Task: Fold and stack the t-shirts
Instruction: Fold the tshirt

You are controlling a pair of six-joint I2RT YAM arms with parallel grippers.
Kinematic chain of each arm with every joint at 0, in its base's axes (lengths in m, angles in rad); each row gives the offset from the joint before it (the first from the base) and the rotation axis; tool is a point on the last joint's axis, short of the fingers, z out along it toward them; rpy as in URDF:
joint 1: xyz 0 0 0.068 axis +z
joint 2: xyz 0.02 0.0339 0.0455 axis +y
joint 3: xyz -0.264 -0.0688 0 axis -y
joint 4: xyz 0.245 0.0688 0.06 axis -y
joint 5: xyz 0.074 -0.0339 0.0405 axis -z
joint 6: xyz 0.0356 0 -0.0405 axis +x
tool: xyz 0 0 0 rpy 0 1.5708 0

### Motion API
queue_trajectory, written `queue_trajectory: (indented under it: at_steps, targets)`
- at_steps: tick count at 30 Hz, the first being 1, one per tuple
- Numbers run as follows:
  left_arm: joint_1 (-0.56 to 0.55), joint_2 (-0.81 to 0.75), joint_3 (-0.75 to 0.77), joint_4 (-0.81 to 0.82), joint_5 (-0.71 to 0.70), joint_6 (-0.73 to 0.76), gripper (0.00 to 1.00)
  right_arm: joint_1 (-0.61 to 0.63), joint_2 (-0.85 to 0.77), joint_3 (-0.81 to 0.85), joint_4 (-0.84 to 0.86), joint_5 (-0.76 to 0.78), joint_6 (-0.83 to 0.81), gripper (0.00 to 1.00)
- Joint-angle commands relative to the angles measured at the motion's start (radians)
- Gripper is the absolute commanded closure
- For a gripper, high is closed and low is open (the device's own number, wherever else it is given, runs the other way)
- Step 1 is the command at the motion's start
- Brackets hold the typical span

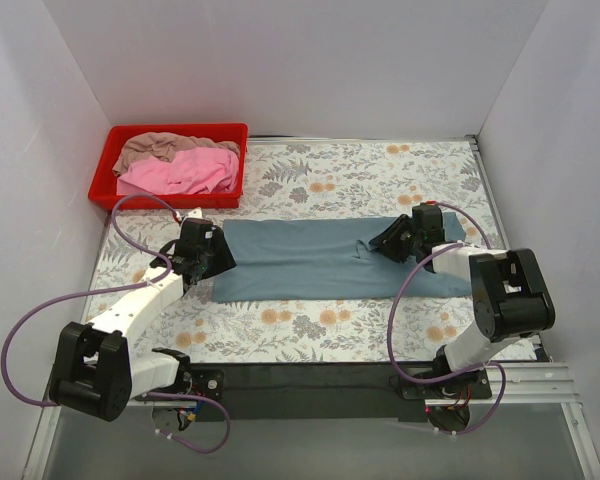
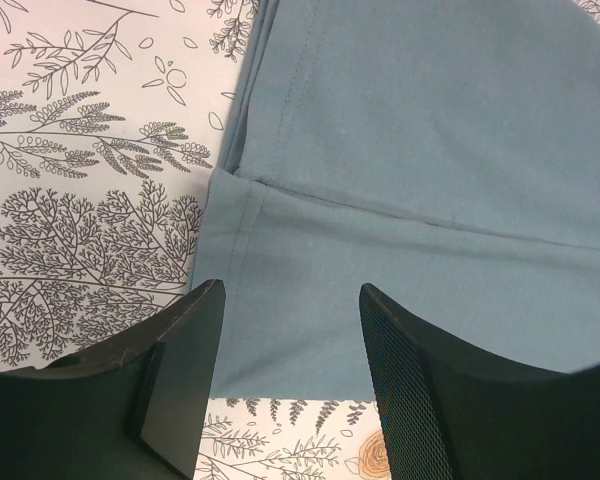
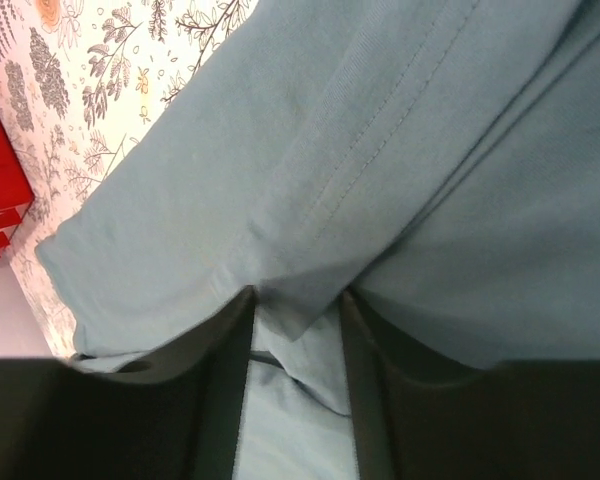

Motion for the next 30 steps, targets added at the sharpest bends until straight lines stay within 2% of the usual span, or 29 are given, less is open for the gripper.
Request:
queue_trajectory:
  at_steps: [1,3,8,17,24,30]
  targets:
    - [0.006,0.002,0.009,0.012,0.003,0.015,0.45,0.006,0.014,0.047,0.056,0.013,0.015,0.6]
    - [0.006,0.002,0.009,0.012,0.001,0.015,0.45,0.006,0.015,0.063,0.054,0.014,0.01,0.67]
    - [0.006,0.002,0.009,0.012,0.001,0.016,0.45,0.006,0.02,0.109,0.053,0.017,-0.011,0.99]
    - [0.006,0.008,0.009,0.012,0.004,0.018,0.45,0.006,0.048,0.213,0.05,0.0,-0.048,0.99]
    - [0.006,0.015,0.011,0.012,0.01,0.016,0.45,0.014,-0.027,0.123,0.037,0.003,-0.045,0.99]
    - [0.006,0.021,0.011,0.012,0.013,0.018,0.45,0.051,-0.107,0.052,-0.053,0.076,-0.123,0.97]
